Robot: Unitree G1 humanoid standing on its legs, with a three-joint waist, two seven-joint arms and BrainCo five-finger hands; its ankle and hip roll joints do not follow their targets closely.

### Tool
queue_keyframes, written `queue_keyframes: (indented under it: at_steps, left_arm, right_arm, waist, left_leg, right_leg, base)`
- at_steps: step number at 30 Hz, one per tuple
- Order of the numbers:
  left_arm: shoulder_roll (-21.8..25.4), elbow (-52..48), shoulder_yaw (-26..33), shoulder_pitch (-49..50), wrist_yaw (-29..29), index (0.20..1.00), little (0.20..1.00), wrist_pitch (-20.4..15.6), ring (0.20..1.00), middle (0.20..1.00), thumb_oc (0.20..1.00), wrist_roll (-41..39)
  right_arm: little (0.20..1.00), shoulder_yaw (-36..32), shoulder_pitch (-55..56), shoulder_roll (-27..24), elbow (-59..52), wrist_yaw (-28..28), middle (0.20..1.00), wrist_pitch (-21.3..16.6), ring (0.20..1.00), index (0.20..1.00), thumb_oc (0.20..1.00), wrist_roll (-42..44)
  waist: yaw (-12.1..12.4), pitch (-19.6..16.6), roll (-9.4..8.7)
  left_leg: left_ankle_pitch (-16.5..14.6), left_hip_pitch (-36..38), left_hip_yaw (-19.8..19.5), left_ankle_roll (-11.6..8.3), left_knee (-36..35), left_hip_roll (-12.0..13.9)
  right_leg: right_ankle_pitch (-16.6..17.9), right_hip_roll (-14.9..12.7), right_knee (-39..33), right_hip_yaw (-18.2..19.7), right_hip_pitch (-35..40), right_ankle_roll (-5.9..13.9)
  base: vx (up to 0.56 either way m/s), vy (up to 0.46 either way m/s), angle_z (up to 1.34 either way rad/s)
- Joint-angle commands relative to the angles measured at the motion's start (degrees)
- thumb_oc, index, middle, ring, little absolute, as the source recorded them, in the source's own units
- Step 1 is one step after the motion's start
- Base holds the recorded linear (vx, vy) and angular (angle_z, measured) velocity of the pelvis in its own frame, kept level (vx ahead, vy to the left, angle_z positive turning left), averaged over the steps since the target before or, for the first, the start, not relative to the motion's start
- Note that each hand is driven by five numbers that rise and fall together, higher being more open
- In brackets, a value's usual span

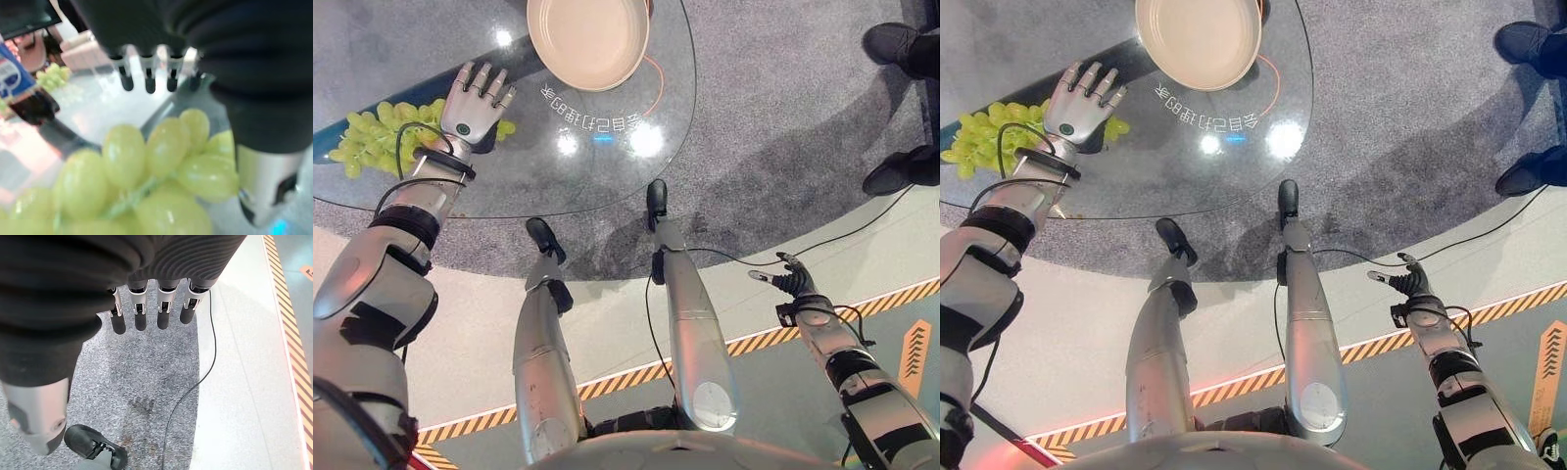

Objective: Pick up fruits into the plate

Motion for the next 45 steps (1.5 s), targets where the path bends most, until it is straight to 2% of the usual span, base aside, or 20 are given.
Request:
queue_keyframes:
  at_steps: [1,3,4,5,6,7,8,13,20,21,28,29,30,31,32,36,37,39,40,45]
  left_arm:
    - [2.7,1.1,0.2,0.2,-8.3,1.0,1.0,-1.0,1.0,1.0,1.0,-4.9]
    - [2.3,2.0,-0.2,1.1,-12.4,1.0,1.0,1.8,1.0,1.0,1.0,-7.6]
    - [2.1,2.8,-0.4,1.7,-14.5,0.774,0.774,3.0,0.774,0.774,0.774,-10.1]
    - [1.8,3.2,-0.3,1.9,-16.6,0.652,0.652,4.6,0.652,0.652,0.652,-10.7]
    - [1.7,3.3,-0.3,2.0,-17.4,0.718,0.718,4.9,0.718,0.718,0.718,-11.0]
    - [1.6,3.6,-0.1,2.4,-18.8,0.953,0.953,6.0,0.953,0.953,0.953,-11.8]
    - [1.6,3.6,0.3,2.7,-19.2,1.0,1.0,6.6,1.0,1.0,1.0,-11.9]
    - [1.3,3.6,1.7,3.3,-15.8,1.0,1.0,8.1,1.0,1.0,1.0,-13.5]
    - [1.8,4.2,6.3,3.0,-1.6,1.0,1.0,7.7,1.0,1.0,1.0,-14.4]
    - [2.0,4.4,6.9,2.6,-1.2,1.0,1.0,7.5,1.0,1.0,1.0,-14.4]
    - [1.2,5.8,7.3,3.7,-5.6,1.0,1.0,6.3,1.0,1.0,1.0,-13.4]
    - [0.9,6.2,6.8,3.9,-7.4,0.42,0.42,7.0,0.42,0.42,0.42,-14.1]
    - [0.7,6.6,6.6,3.9,-9.1,0.2,0.2,7.3,0.2,0.2,0.2,-14.8]
    - [0.5,6.9,6.3,3.9,-10.8,0.2,0.2,8.0,0.2,0.2,0.2,-15.3]
    - [0.2,7.1,6.1,4.3,-11.7,0.2,0.2,8.3,0.2,0.2,0.2,-15.4]
    - [-0.5,8.9,5.9,4.7,-17.5,0.2,0.2,12.6,0.2,0.2,0.2,-16.4]
    - [-0.8,9.3,5.8,5.2,-18.5,0.2,0.2,12.9,0.2,0.2,0.2,-16.2]
    - [-0.9,9.9,5.9,4.9,-19.2,0.2,0.2,13.4,0.2,0.2,0.2,-16.6]
    - [-1.1,10.4,6.1,5.4,-19.9,0.2,0.2,13.5,0.2,0.2,0.2,-17.0]
    - [-1.6,11.6,6.8,5.6,-19.5,0.2,0.2,13.5,0.2,0.2,0.2,-19.0]
  right_arm:
    - [1.0,0.5,4.9,-3.1,-2.7,-1.7,1.0,0.4,1.0,1.0,1.0,-0.5]
    - [1.0,0.7,4.6,-3.7,-3.1,-2.2,1.0,0.7,1.0,1.0,1.0,0.1]
    - [1.0,0.4,4.5,-4.1,-3.2,-2.1,1.0,0.6,1.0,1.0,1.0,0.3]
    - [1.0,0.1,4.5,-4.5,-3.5,-1.9,1.0,0.7,1.0,1.0,1.0,0.4]
    - [1.0,0.0,4.5,-4.7,-3.7,-1.9,1.0,0.8,1.0,1.0,1.0,0.5]
    - [1.0,-0.2,4.4,-5.0,-3.9,-1.8,1.0,0.9,1.0,1.0,1.0,0.8]
    - [1.0,-0.4,4.4,-5.2,-4.2,-1.8,1.0,1.2,1.0,1.0,1.0,0.8]
    - [1.0,-0.9,5.1,-5.4,-4.9,-1.6,1.0,1.7,1.0,1.0,1.0,0.9]
    - [1.0,-0.2,6.0,-3.6,-3.8,-1.8,1.0,1.0,1.0,1.0,1.0,1.0]
    - [1.0,-0.2,5.6,-3.4,-3.5,-1.9,1.0,0.9,1.0,1.0,1.0,1.1]
    - [1.0,0.0,5.3,-2.6,-2.6,-3.0,1.0,0.4,1.0,1.0,1.0,1.3]
    - [1.0,0.0,5.0,-2.7,-2.6,-3.2,1.0,0.4,1.0,1.0,1.0,1.4]
    - [1.0,0.0,4.8,-2.8,-2.5,-3.2,1.0,0.3,1.0,1.0,1.0,1.5]
    - [1.0,-0.2,4.7,-3.0,-2.4,-3.1,1.0,0.3,1.0,1.0,1.0,1.6]
    - [1.0,-0.1,4.9,-3.0,-2.3,-3.1,1.0,0.3,1.0,1.0,1.0,1.6]
    - [1.0,-0.5,4.0,-3.7,-3.0,-2.7,1.0,1.1,1.0,1.0,1.0,2.2]
    - [1.0,-0.4,4.3,-3.7,-2.8,-2.6,1.0,1.1,1.0,1.0,1.0,2.3]
    - [1.0,-0.5,3.8,-3.8,-2.7,-2.5,1.0,1.0,1.0,1.0,1.0,2.4]
    - [1.0,-0.6,4.2,-3.7,-2.6,-2.4,1.0,0.9,1.0,1.0,1.0,2.3]
    - [1.0,-0.6,3.8,-3.8,-3.0,-2.3,1.0,0.9,1.0,1.0,1.0,2.4]
  waist:
    - [-0.3,-1.5,0.01]
    - [-0.4,-1.5,0.08]
    - [-0.4,-1.5,0.07]
    - [-0.5,-1.5,0.0]
    - [-0.6,-1.5,-0.02]
    - [-0.6,-1.5,-0.06]
    - [-0.6,-1.5,-0.1]
    - [-0.6,-1.5,-0.62]
    - [0.0,-1.5,-1.22]
    - [-0.1,-1.5,-1.44]
    - [0.3,-1.5,-1.69]
    - [0.3,-1.5,-1.71]
    - [0.3,-1.5,-1.72]
    - [0.3,-1.5,-1.76]
    - [0.4,-1.5,-1.59]
    - [0.0,-1.5,-2.04]
    - [0.1,-1.5,-1.93]
    - [-0.1,-1.5,-2.3]
    - [0.0,-1.5,-2.27]
    - [-0.1,-1.5,-2.76]
  left_leg:
    - [-8.2,-2.4,-0.9,-0.43,6.5,-4.0]
    - [-8.2,-2.8,-0.9,-0.52,6.8,-3.9]
    - [-8.2,-2.8,-0.9,-0.46,6.7,-3.9]
    - [-8.2,-2.8,-0.9,-0.49,6.7,-3.8]
    - [-8.2,-2.9,-0.9,-0.53,6.7,-3.8]
    - [-8.1,-2.9,-0.9,-0.62,6.6,-3.8]
    - [-8.0,-2.8,-0.9,-0.67,6.3,-3.8]
    - [-7.7,-2.4,-0.9,-0.71,5.6,-3.8]
    - [-7.5,-2.2,-1.2,-0.76,5.7,-3.7]
    - [-5.4,-3.2,-0.6,-0.28,5.0,-3.8]
    - [-5.1,-2.8,-0.8,-0.39,4.3,-3.7]
    - [-5.2,-2.8,-0.8,-0.38,4.4,-3.7]
    - [-5.2,-2.7,-0.8,-0.36,4.2,-3.7]
    - [-5.2,-2.6,-0.8,-0.34,4.2,-3.7]
    - [-7.3,-1.6,-1.3,-0.82,4.8,-3.6]
    - [-5.3,-2.2,-0.6,-0.27,4.2,-3.6]
    - [-7.4,-1.0,-1.2,-0.74,4.8,-3.3]
    - [-5.3,-1.9,-0.6,-0.3,4.1,-3.4]
    - [-7.4,-0.8,-1.2,-0.75,4.8,-3.2]
    - [-7.2,-0.3,-1.1,-0.77,4.4,-3.1]
  right_leg:
    - [-5.7,5.0,4.4,-0.7,0.5,-0.18]
    - [-5.7,5.1,4.7,-0.5,0.1,-0.22]
    - [-5.7,5.1,4.8,-0.6,0.1,-0.19]
    - [-5.7,5.1,4.7,-0.5,0.0,-0.2]
    - [-5.7,5.1,4.7,-0.5,0.0,-0.18]
    - [-5.6,5.2,4.4,-0.5,0.0,-0.17]
    - [-5.5,5.2,4.1,-0.5,0.1,-0.18]
    - [-5.3,5.4,3.4,-0.7,0.6,-0.19]
    - [-5.4,5.3,3.3,-1.3,1.1,-0.36]
    - [-3.6,5.1,2.6,-1.5,0.1,-0.79]
    - [-3.6,5.3,2.6,-1.8,0.6,-0.79]
    - [-3.6,5.3,2.6,-1.8,0.5,-0.81]
    - [-3.6,5.4,2.5,-1.8,0.6,-0.8]
    - [-3.6,5.4,2.4,-1.8,0.7,-0.78]
    - [-5.4,5.6,3.1,-1.7,1.7,-0.33]
    - [-3.5,5.5,2.3,-1.9,1.1,-0.75]
    - [-5.4,5.7,2.9,-1.8,2.3,-0.3]
    - [-3.4,5.5,2.1,-1.9,1.4,-0.76]
    - [-5.2,5.8,2.7,-1.9,2.6,-0.3]
    - [-5.1,6.1,2.3,-1.9,3.2,-0.39]
  base:
    - [0.0,0.0,0.0]
    - [0.0,0.0,0.0]
    - [0.0,0.0,0.0]
    - [0.0,0.0,0.0]
    - [0.0,0.0,0.0]
    - [0.0,0.0,0.0]
    - [0.0,0.0,0.0]
    - [0.0,-0.007,0.0]
    - [-0.02,-0.048,-0.02]
    - [-0.08,-0.057,0.0]
    - [-0.02,-0.019,0.02]
    - [0.0,0.0,0.0]
    - [0.0,0.0,0.0]
    - [0.07,0.013,0.02]
    - [0.07,0.01,0.02]
    - [-0.02,-0.005,0.0]
    - [0.07,0.013,-0.03]
    - [0.0,-0.003,-0.02]
    - [0.0,0.0,0.0]
    - [0.0,-0.012,0.01]
